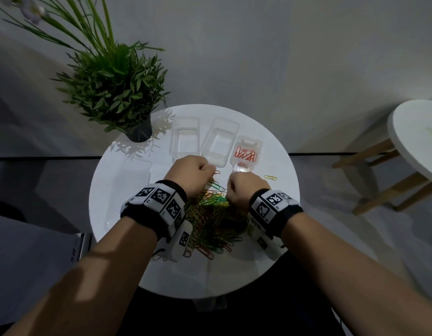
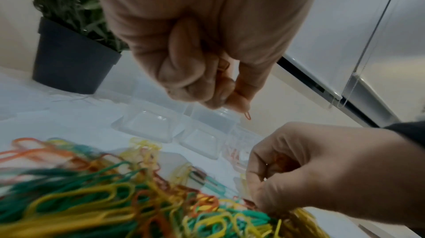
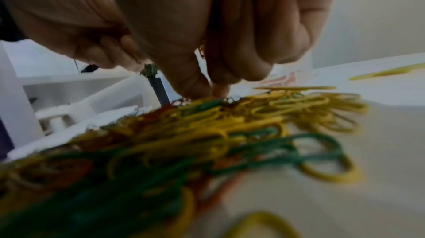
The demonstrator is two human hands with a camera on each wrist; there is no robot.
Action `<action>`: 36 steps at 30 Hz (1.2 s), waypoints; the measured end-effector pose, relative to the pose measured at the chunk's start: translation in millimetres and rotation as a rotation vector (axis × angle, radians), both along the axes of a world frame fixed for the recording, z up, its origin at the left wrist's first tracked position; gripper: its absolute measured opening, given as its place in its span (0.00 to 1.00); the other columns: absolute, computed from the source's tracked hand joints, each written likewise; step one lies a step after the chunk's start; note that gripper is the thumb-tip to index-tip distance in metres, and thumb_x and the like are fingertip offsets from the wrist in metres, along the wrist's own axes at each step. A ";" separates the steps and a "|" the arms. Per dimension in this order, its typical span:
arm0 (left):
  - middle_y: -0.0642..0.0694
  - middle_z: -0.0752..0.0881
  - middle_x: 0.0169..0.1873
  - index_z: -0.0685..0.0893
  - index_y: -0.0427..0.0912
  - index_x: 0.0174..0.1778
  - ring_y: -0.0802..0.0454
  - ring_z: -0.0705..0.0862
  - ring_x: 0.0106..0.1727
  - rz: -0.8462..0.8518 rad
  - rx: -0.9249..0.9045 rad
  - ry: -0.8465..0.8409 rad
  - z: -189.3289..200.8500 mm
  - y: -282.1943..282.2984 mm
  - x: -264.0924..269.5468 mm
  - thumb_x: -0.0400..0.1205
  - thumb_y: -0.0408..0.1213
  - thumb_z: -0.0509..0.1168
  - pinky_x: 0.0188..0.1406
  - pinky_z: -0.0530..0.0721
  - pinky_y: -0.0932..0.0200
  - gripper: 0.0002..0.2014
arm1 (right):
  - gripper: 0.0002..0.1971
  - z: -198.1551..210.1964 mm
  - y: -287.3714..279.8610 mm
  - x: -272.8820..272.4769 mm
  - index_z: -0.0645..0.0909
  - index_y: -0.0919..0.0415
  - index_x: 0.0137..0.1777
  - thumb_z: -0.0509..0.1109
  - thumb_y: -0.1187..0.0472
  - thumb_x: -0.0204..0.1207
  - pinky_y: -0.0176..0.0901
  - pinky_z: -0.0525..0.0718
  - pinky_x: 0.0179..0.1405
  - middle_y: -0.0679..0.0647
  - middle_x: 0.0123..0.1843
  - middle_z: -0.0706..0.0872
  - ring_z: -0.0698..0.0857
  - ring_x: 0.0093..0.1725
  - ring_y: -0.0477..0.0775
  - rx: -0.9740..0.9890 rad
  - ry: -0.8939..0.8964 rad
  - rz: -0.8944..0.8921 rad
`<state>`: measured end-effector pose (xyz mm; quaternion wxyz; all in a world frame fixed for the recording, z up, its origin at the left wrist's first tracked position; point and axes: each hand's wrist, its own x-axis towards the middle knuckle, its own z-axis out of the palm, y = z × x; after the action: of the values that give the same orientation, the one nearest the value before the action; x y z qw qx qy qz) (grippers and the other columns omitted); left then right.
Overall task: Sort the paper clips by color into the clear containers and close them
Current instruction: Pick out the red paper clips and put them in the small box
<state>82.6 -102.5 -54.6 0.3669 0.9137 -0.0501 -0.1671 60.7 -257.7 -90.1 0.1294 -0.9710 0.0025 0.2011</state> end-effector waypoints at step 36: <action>0.41 0.78 0.68 0.72 0.41 0.71 0.49 0.77 0.70 -0.075 -0.318 0.000 0.0 -83.8 36.2 0.78 0.18 0.51 0.70 0.75 0.57 0.26 | 0.28 40.5 -63.9 54.2 0.67 0.71 0.74 0.45 0.83 0.75 0.39 0.78 0.47 0.58 0.45 0.76 0.77 0.42 0.50 1.462 0.131 -0.963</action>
<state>118.8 -186.3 -54.6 0.5002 0.8417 -0.1102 -0.1706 115.0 -321.6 -49.5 0.7896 -0.5247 0.2900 0.1312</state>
